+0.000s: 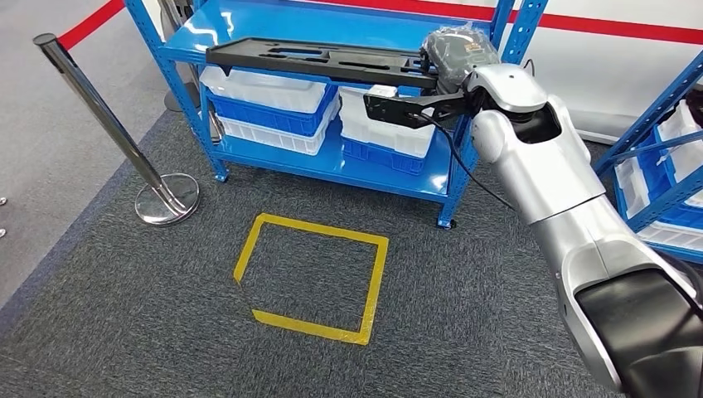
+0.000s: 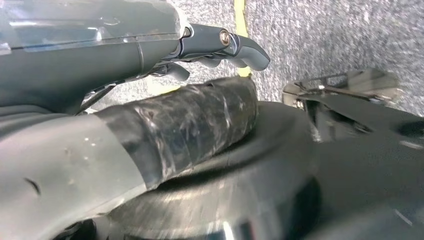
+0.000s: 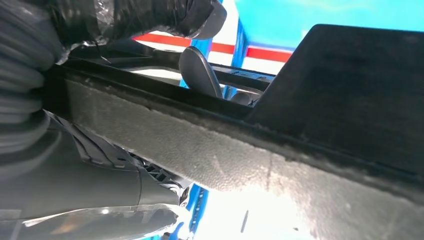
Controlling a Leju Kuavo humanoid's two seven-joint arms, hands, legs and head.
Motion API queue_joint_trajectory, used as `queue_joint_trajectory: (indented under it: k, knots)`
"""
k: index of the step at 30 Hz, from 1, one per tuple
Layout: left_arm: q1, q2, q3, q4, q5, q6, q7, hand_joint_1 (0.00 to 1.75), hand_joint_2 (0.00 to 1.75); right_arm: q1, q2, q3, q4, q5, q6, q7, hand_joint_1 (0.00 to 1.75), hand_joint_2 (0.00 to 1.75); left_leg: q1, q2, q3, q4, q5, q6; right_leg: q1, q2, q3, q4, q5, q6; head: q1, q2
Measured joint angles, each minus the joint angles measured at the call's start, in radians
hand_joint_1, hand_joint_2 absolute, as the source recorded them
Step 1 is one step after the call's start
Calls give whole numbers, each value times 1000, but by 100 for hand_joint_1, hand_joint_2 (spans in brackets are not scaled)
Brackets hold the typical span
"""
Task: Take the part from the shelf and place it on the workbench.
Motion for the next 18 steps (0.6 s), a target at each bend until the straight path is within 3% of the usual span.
queue_joint_trajectory:
  k: [1, 3, 4, 6, 7, 8, 9, 11, 12, 13, 14, 15, 16, 17, 18]
  knots:
    - [-1, 0, 0, 0, 0, 0, 0, 0, 0, 0, 1, 0, 1, 0, 0, 0, 175, 175, 2, -1, 44, -62, 8, -10, -3, 0, -16, 12, 4, 7, 0, 0]
    - [-1, 0, 0, 0, 0, -2, 0, 0, 0, -1, 5, 1, 1, 1, -1, 1, 175, 175, 2, -6, 102, -160, -9, -6, -2, 3, -39, 29, 15, 20, 0, 0]
    - [-1, 0, 0, 0, 0, -2, 0, 0, 0, -1, 6, 1, 2, 1, -1, 1, 175, 175, -2, -9, 108, -176, -19, 3, 0, 5, -45, 31, 24, 27, 1, 0]
    - [-1, 1, 0, 0, 0, -3, 0, 0, 0, -1, 7, 2, 6, 2, -1, 1, 175, 175, -2, -9, 94, -177, -8, 27, 1, 6, -53, 28, 38, 39, 2, 0]
    - [-2, 0, 0, 0, 0, -3, 1, 0, 0, -1, 7, 2, 8, 2, -1, 1, 175, 175, -2, -7, 84, -178, 1, 39, 0, 7, -61, 36, 25, 43, 2, 0]
    - [-4, 0, 0, 0, 0, -3, 1, 0, 0, -2, 7, 2, 11, 2, -1, 1, 175, 175, -2, -4, 73, -180, 13, 52, -1, 7, -72, 61, -7, 46, 3, 0]
    - [-4, 1, 0, 0, 1, -3, 2, 0, 0, -3, 7, 3, 13, 3, -1, 1, 175, 175, -3, -2, 60, -181, 25, 62, -1, 7, -86, 107, -56, 46, 4, 0]
    - [-5, 1, 0, 0, 1, -3, 3, 0, 0, -3, 8, 3, 17, 3, 0, 0, 175, 175, -11, -1, 33, -180, 47, 74, 4, 8, -109, 235, -150, 43, 4, 0]
    - [-5, 1, 0, 0, 1, -3, 3, 0, 0, -3, 8, 4, 20, 4, 0, 0, 175, 175, -17, -1, 20, -179, 57, 77, 9, 8, -111, 288, -170, 38, 4, 0]
    - [-4, 1, 0, 0, 1, -3, 3, 0, 0, -2, 8, 4, 23, 5, 0, 0, 175, 175, -24, -2, 8, -179, 66, 80, 15, 9, -101, 314, -166, 29, 4, 0]
    - [-4, 1, 0, 0, 1, -3, 1, 0, 0, -2, 9, 4, 26, 6, 0, 1, 175, 175, -31, -4, -3, -179, 75, 83, 23, 10, -75, 306, -144, 16, 4, 0]
    - [-4, 1, 0, 0, 1, -3, 0, 0, 0, -3, 9, 5, 28, 8, 0, 1, 175, 175, -39, -6, -12, -179, 83, 87, 34, 12, -34, 262, -117, -3, 4, 0]
    - [-4, -3, 0, -1, 1, -4, -2, 0, 0, -4, 11, 5, 30, 9, 0, 1, 175, 175, -42, -6, -20, -180, 91, 89, 47, 14, 15, 196, -106, -30, 4, 0]
    - [-4, -5, 0, -2, 1, -4, -4, 0, 0, -6, 14, 5, 30, 11, 0, 1, 175, 175, -44, -7, -26, -181, 100, 89, 60, 15, 65, 120, -108, -54, 3, 0]
    - [-4, -8, 0, -3, 1, -5, -5, 0, 0, -9, 16, 5, 30, 12, 0, 1, 175, 175, -42, -6, -29, -184, 109, 87, 70, 15, 102, 61, -117, -70, 2, 0]
